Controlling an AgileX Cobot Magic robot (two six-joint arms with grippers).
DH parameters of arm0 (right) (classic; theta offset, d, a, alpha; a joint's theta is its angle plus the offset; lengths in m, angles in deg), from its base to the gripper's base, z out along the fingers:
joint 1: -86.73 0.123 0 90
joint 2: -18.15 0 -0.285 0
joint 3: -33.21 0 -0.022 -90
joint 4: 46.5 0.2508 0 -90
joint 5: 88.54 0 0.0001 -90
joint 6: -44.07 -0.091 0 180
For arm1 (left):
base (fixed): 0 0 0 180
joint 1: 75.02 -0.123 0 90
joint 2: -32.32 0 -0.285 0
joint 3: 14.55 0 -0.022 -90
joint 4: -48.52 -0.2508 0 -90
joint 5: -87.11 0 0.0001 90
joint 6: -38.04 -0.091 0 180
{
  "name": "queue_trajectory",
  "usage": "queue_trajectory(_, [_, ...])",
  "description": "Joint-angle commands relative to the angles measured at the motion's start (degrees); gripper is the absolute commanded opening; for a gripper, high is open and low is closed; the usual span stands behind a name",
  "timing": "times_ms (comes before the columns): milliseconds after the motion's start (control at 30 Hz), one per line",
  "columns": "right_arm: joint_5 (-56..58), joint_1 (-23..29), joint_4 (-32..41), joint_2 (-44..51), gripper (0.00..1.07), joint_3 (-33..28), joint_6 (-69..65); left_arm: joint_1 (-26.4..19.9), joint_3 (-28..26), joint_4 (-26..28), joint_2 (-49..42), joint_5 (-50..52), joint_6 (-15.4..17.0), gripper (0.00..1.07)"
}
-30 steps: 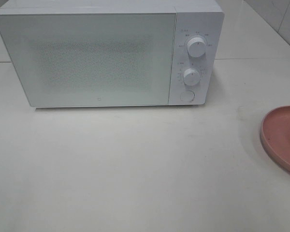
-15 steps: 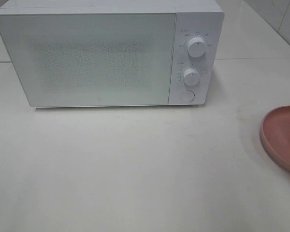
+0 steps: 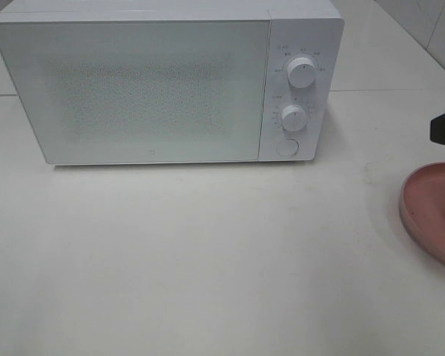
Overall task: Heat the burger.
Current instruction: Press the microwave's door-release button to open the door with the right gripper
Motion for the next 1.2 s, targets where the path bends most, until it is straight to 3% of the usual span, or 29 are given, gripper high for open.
queue_trajectory(33, [-4.7, 0.2, 0.3, -2.5, 0.81, 0.3, -0.1, 0.3, 0.0, 0.3, 0.0, 0.3, 0.0, 1.02])
queue_trajectory(167, [-9.8, 0.2, 1.0, -5.5, 0.80, -0.1, -0.1, 0.3, 0.0, 0.3, 0.0, 0.3, 0.0, 1.02])
queue_trajectory(233, [-19.5, 2.1, 1.0, -9.2, 0.79, -3.1, 0.1, 0.3, 0.0, 0.3, 0.0, 0.3, 0.0, 1.02])
queue_trajectory(433, [-28.7, 5.2, 1.7, -12.8, 0.79, -5.7, 0.1, 0.3, 0.0, 0.3, 0.0, 0.3, 0.0, 1.02])
queue_trajectory(700, [-39.8, 10.4, 9.6, -22.4, 0.77, -6.6, 6.9, 0.3, 0.0, 0.3, 0.0, 0.3, 0.0, 1.02])
queue_trajectory(767, [-45.1, 13.8, 14.2, -27.2, 0.76, -6.7, 11.7, 0.3, 0.0, 0.3, 0.0, 0.3, 0.0, 1.02])
queue_trajectory(1200, [-61.4, 22.0, 26.7, -36.6, 0.76, -6.7, 20.6, 0.3, 0.0, 0.3, 0.0, 0.3, 0.0, 1.02])
